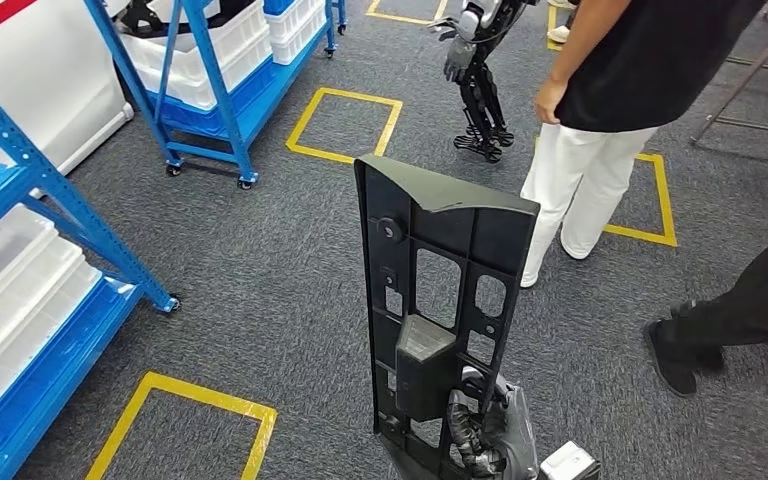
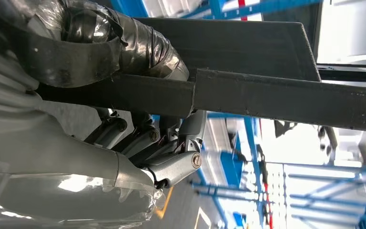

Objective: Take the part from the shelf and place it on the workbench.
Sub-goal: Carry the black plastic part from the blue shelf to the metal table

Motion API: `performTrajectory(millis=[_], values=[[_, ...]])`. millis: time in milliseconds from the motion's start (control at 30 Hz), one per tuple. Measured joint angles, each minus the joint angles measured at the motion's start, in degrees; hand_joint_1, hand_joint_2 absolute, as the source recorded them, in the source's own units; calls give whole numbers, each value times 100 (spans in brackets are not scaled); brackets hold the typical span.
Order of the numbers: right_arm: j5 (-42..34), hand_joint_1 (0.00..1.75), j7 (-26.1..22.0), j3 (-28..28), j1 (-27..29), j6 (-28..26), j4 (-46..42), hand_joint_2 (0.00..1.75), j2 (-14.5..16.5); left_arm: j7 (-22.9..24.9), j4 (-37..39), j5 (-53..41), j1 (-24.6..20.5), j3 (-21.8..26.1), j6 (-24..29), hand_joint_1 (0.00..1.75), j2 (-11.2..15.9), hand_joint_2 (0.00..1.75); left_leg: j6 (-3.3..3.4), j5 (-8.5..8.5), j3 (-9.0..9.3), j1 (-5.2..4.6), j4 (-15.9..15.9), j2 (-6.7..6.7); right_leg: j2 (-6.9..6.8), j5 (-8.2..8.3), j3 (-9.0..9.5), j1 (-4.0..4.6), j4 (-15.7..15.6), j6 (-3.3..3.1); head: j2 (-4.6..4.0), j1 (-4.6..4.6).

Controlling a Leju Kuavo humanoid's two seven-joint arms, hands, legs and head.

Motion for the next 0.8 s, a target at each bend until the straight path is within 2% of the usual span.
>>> performTrajectory(millis=[33,100,133,167,233,267,333,367,400,433,467,500,533,600,633,667,733,767,800], values=[[2,175,2,-9,0,4,0,175,2,-1,0,2,-2,-11,7,0,0,175,-19,-26,24,3,10,69,-70,199,209,-24,-374,17,0,1],[3,175,3,-20,-5,10,-1,175,8,-3,0,-10,-7,-30,4,0,2,175,-84,-91,56,-13,36,182,-273,424,597,-9,-1078,-1,0,0],[3,175,2,-25,-7,14,-2,175,14,-9,0,-31,-12,-34,-3,0,3,175,-120,-119,70,-23,46,227,-325,446,685,13,-1254,-32,0,-1],[2,175,1,-33,-8,17,-3,175,19,-24,0,-67,-20,-36,-19,0,4,175,-158,-137,84,-35,45,270,-330,416,697,43,-1297,-71,0,-1],[1,175,-3,-56,2,19,-11,175,33,-72,0,-171,-47,-36,-69,0,4,175,-223,-170,128,-21,41,335,-204,426,682,54,-1312,-152,0,-2],[1,175,-4,-70,9,19,-19,175,43,-103,0,-227,-62,-33,-96,0,3,175,-251,-225,128,-5,87,275,-148,435,687,49,-1329,-191,0,-2],[-3,175,-10,-100,11,27,-40,175,74,-180,3,-351,-90,5,-156,0,2,175,-277,-511,-47,25,510,-16,-36,457,701,35,-1368,-265,0,-3],[-7,175,-14,-117,9,39,-47,175,90,-221,6,-414,-100,42,-187,0,3,175,-275,-702,-224,28,891,-176,20,458,700,48,-1371,-289,0,-3],[-15,175,-15,-136,9,56,-50,175,104,-261,10,-495,-107,91,-228,0,3,175,-269,-870,-435,27,1310,-270,88,458,698,63,-1368,-307,0,-4],[-22,175,-14,-155,15,75,-51,175,114,-301,14,-580,-111,138,-268,0,3,175,-261,-952,-613,26,1635,-312,166,456,700,79,-1364,-316,0,-3],[-23,175,-15,-175,24,92,-51,175,118,-345,17,-695,-113,176,-309,0,3,175,-248,-920,-716,24,1780,-331,250,453,705,93,-1358,-321,0,-3],[-6,175,-20,-193,30,106,-51,175,121,-401,19,-850,-120,209,-356,0,4,175,-230,-767,-718,23,1693,-348,339,451,712,103,-1348,-323,0,-3],[38,175,-26,-208,32,113,-52,175,122,-482,24,-1055,-133,238,-407,0,13,175,-208,-525,-617,23,1388,-396,428,446,722,107,-1337,-320,0,-2],[171,175,-38,-223,15,95,-55,175,121,-752,93,-1587,-205,319,-498,0,66,175,-170,-129,-334,28,626,-678,591,437,719,103,-1307,-298,0,-3],[238,175,-33,-226,-8,81,-56,175,119,-936,170,-1829,-279,379,-503,0,109,175,-160,-42,-242,26,378,-803,662,442,698,96,-1296,-270,0,-3],[289,175,-7,-224,-40,83,-56,175,117,-1128,270,-1979,-387,452,-435,0,141,175,-149,-30,-204,18,263,-883,728,457,667,82,-1294,-235,0,-3],[345,175,84,-216,-111,121,-56,175,115,-1449,443,-2037,-677,579,-140,0,154,175,-105,-6,-202,10,212,-813,833,507,615,62,-1315,-146,0,-3],[331,175,130,-210,-143,144,-55,175,116,-1562,507,-1995,-827,612,25,0,137,175,-68,25,-196,16,179,-749,773,504,597,64,-1300,-115,0,-3],[282,175,157,-201,-182,146,-54,175,119,-1642,562,-1953,-955,618,152,0,122,175,-26,56,-188,24,144,-678,622,447,553,77,-1217,-90,0,-2]])
